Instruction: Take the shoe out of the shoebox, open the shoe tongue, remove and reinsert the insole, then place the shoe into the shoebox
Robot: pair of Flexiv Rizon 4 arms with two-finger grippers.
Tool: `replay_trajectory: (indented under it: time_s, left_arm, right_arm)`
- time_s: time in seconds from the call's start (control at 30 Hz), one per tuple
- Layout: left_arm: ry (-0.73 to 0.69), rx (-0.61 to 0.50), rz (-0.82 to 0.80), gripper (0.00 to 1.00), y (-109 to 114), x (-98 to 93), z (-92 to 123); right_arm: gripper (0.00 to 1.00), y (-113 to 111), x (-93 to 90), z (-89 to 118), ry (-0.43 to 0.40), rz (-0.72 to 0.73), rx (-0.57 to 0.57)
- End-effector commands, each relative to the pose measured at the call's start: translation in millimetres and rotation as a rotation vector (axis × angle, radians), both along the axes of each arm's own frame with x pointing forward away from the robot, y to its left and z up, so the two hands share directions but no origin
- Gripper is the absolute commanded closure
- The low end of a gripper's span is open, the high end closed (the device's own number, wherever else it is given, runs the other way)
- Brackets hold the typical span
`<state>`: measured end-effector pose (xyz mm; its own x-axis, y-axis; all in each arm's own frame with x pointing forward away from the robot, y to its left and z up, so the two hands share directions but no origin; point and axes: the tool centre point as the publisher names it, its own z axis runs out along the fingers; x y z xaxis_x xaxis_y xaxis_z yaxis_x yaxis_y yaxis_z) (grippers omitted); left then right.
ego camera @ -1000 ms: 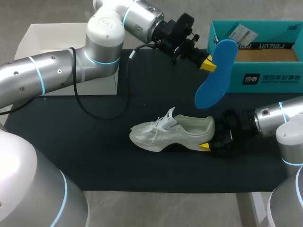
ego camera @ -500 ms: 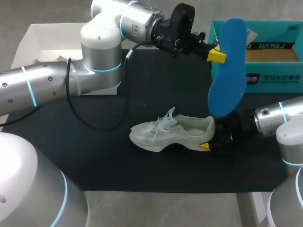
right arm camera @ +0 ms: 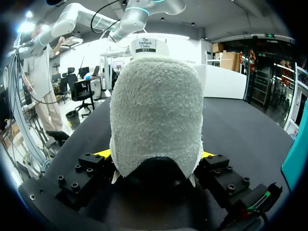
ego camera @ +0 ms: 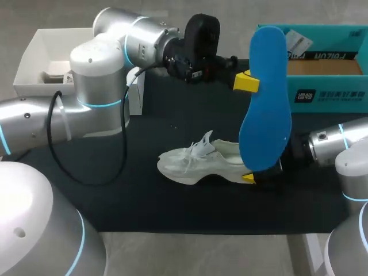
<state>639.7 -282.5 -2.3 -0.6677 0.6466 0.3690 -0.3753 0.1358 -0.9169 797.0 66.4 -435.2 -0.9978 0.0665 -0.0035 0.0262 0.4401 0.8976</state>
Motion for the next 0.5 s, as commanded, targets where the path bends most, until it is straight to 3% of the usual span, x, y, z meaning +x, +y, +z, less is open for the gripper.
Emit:
replay_trajectory:
  time_s: [0.03,0.5]
  left_arm:
    - [0.045,0.015,0.042,1.0,13,-27.5,1]
    - [0.093,0.056,0.154,1.0,55,-82.1,4]
  right_arm:
    - [1.0,2,-0.1,-3,0.0,-0.001,-0.002]
    - [1.0,2,-0.1,-3,0.0,-0.001,-0.002]
